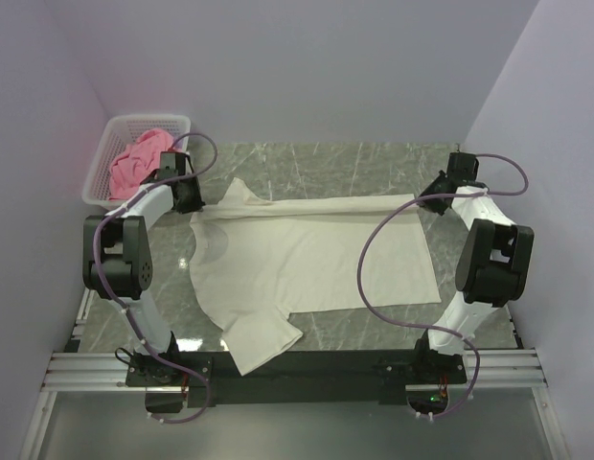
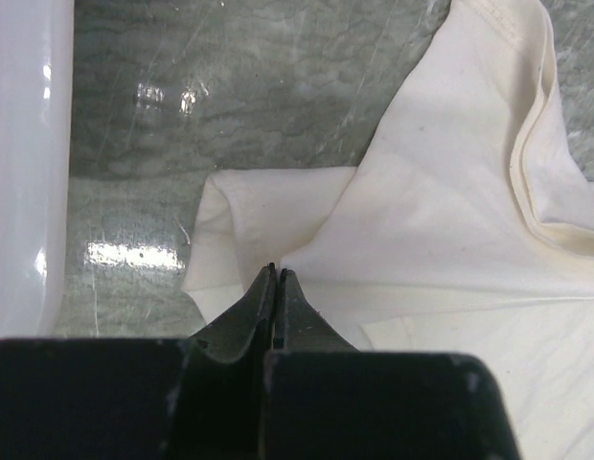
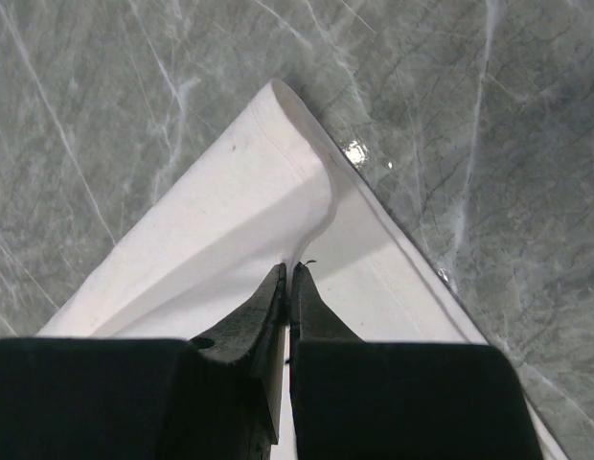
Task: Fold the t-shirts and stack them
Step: Fold the tshirt
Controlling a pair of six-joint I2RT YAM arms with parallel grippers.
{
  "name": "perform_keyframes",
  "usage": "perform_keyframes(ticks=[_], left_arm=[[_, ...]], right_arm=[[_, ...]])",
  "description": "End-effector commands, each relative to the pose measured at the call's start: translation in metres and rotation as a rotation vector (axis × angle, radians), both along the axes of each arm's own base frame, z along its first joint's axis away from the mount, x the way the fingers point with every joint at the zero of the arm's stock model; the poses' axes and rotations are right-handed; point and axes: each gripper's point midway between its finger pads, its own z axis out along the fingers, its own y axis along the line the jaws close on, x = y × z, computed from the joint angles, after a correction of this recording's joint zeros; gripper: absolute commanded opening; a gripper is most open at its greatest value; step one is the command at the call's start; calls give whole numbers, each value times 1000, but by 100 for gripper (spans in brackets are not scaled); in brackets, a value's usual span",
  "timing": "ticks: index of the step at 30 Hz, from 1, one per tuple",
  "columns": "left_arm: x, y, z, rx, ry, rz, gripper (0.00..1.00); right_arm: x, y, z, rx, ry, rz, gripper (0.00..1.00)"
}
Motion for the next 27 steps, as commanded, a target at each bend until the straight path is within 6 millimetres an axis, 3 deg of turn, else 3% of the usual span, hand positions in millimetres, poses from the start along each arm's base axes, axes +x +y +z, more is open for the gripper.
perform_keyframes(ticks=[1,7,13,27], left_arm=[[-1,11,-1,34,-7,27,1],[-8,10,-18,23,50,28,1],[-13,5,-23,-4,65,31,1],[-20,-2,-15,-25,43,12,1]], right_arm=[[-4,-10,-13,-14,25,-20,0],[-11,-10,-33,-17,80,-22,0],[-14,-14,-44,-35,122,-23,0],[-3,-25,-7,-90,27,-51,0]])
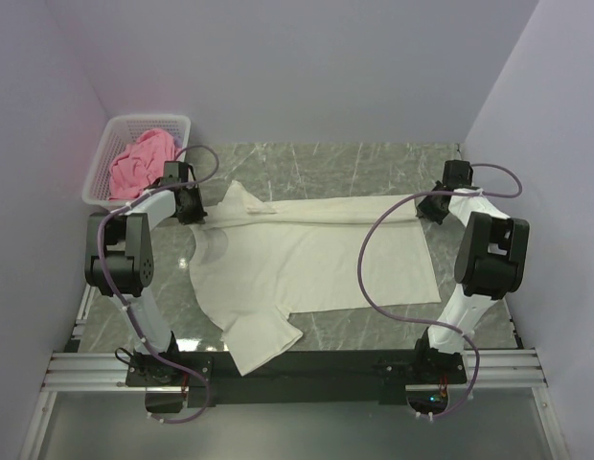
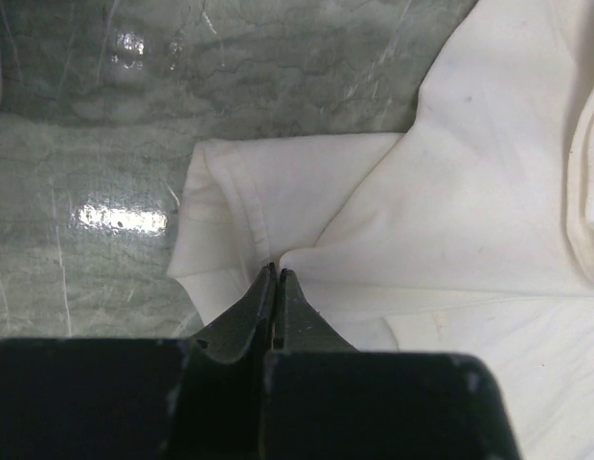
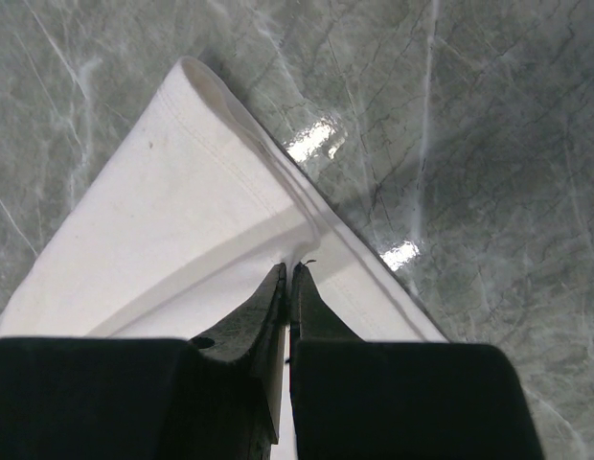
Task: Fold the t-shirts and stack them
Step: Fold the tshirt
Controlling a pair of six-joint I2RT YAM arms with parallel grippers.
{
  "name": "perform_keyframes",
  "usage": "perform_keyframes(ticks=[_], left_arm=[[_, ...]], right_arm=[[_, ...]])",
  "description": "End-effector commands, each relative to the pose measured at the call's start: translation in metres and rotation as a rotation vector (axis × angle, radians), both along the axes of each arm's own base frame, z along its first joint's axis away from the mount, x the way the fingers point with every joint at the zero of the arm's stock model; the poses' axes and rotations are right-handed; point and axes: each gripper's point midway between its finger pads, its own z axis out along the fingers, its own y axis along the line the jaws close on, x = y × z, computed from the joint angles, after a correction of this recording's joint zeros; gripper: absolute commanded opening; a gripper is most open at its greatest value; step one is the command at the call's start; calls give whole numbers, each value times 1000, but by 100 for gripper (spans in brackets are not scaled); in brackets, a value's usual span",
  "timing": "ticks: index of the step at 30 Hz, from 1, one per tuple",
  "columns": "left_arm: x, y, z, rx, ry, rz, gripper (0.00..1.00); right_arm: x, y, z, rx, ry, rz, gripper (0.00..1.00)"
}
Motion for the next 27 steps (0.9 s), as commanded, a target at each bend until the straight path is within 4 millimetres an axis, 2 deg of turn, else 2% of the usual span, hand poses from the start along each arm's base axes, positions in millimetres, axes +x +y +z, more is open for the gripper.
perform_keyframes(ticks=[1,6,11,15,18,19,22,23,25,26,27], left_arm=[[1,0,18,-13,-48,6,1],[-6,-7,18,-33,-47,4,1],[-15,-9,11,-34,-25,6,1],[-20,-9,11,-35,-21,19,7],[-23,-8,14,-35,-28,30,15],[-22,-6,15,-25,-34,38,21],[-22,-3,23,-14,-64,50,30],[-20,-3,27,-10,-81,52,38],[-16,-2,34,-8,-103,54,47],[-13,-1,41,-5,-123,55,56],[-10,-1,47,-5,-140,55,61]], right_arm=[[12,-18,34,-72,-87,-30,0],[12,-19,33,-78,-89,-38,0],[2,-16,9,-65,-23,-28,0],[-7,-16,-7,-64,31,-30,0],[-11,-19,-14,-79,56,-42,4],[-12,-19,-14,-81,60,-40,6],[-14,-21,-18,-90,73,-41,15],[-15,-22,-17,-96,79,-41,21],[-16,-23,-15,-102,80,-43,29],[-17,-23,-12,-105,80,-41,35],[-17,-22,-10,-109,76,-39,39]])
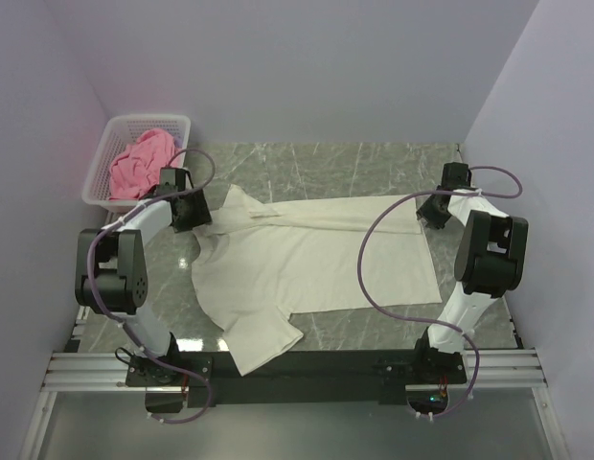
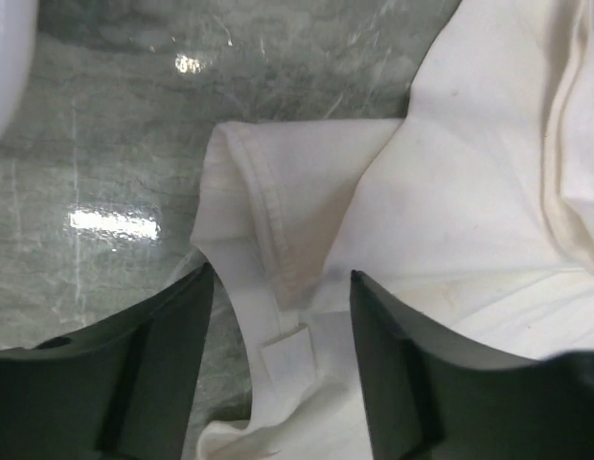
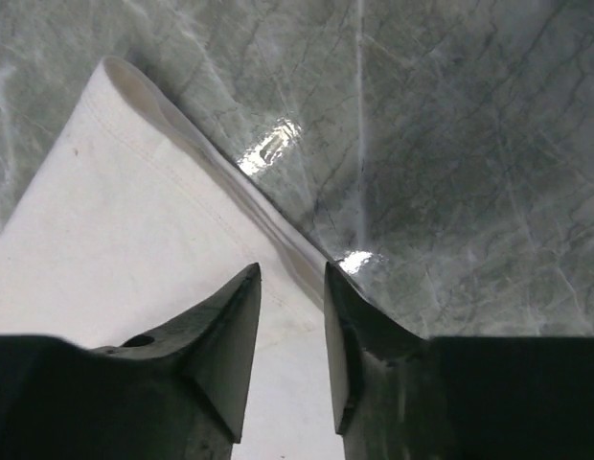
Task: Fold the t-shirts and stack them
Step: Fold the tshirt
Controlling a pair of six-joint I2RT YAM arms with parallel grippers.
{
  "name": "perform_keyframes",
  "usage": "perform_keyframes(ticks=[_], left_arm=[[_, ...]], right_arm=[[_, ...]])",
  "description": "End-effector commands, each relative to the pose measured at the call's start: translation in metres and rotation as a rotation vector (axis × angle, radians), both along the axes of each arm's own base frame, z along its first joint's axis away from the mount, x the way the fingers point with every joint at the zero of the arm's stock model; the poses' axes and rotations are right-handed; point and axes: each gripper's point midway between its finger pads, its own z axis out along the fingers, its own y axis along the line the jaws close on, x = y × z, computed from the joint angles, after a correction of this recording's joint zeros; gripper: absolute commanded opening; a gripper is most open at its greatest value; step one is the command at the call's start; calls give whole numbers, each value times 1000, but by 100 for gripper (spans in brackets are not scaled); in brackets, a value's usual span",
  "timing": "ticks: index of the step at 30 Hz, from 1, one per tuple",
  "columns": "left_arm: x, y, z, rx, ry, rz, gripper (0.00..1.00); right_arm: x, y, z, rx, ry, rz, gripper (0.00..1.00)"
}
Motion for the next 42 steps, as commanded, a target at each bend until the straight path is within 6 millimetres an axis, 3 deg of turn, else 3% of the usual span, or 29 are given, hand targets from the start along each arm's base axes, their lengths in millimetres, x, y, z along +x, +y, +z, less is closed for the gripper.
perform_keyframes(ticks=[1,4,6,8,10,11,12,13,14,16,18,19,20,21,22,24,26,30,31,32,34,36,42], left_arm=[[19,3,38,11,-127,18,65],[22,1,60,6,-182,11,84],[19,3,79,16,-225,9,89],[11,4,96,24,-259,17,95],[0,3,99,11,-274,26,98],[-5,2,114,4,-319,33,99],[-10,1,116,-6,-330,38,99],[-20,2,107,-6,-316,41,99],[-28,2,117,-8,-348,41,99],[-43,10,107,26,-335,69,99],[-55,12,114,26,-365,82,99],[-64,13,114,30,-379,88,99],[-68,15,114,36,-384,95,99],[-72,16,113,40,-388,99,99],[-78,20,111,56,-393,113,99],[-82,22,109,58,-403,128,98],[-86,25,103,64,-410,147,97],[-85,30,98,86,-391,168,96],[-83,30,95,89,-382,165,96],[-83,30,94,92,-376,165,96],[-81,30,92,92,-370,165,96],[-81,31,93,94,-371,165,96],[-82,31,93,94,-374,164,95]], right_arm=[[-6,-9,9,-51,1,-11,41],[-5,1,25,-80,-33,18,52],[-4,10,36,-104,-59,40,61],[4,37,60,-123,-141,111,66],[15,82,84,-122,-239,247,68],[19,102,93,-120,-275,308,68],[23,120,99,-110,-303,368,68],[25,155,107,-110,-342,465,68],[30,173,117,-101,-383,516,67],[35,225,130,-49,-470,666,65],[37,259,131,-19,-508,773,64],[42,276,143,-19,-549,842,64],[37,301,144,-14,-559,913,63],[39,315,130,-30,-538,980,63],[42,333,142,-24,-560,1032,62],[36,367,131,-17,-549,1134,62],[32,398,138,-30,-593,1226,62],[28,438,119,-63,-572,1360,62],[29,446,125,-85,-593,1393,62],[28,453,113,-86,-577,1414,62],[23,469,114,-92,-576,1458,62],[19,482,101,-104,-553,1490,62],[18,499,74,-140,-512,1513,55]])
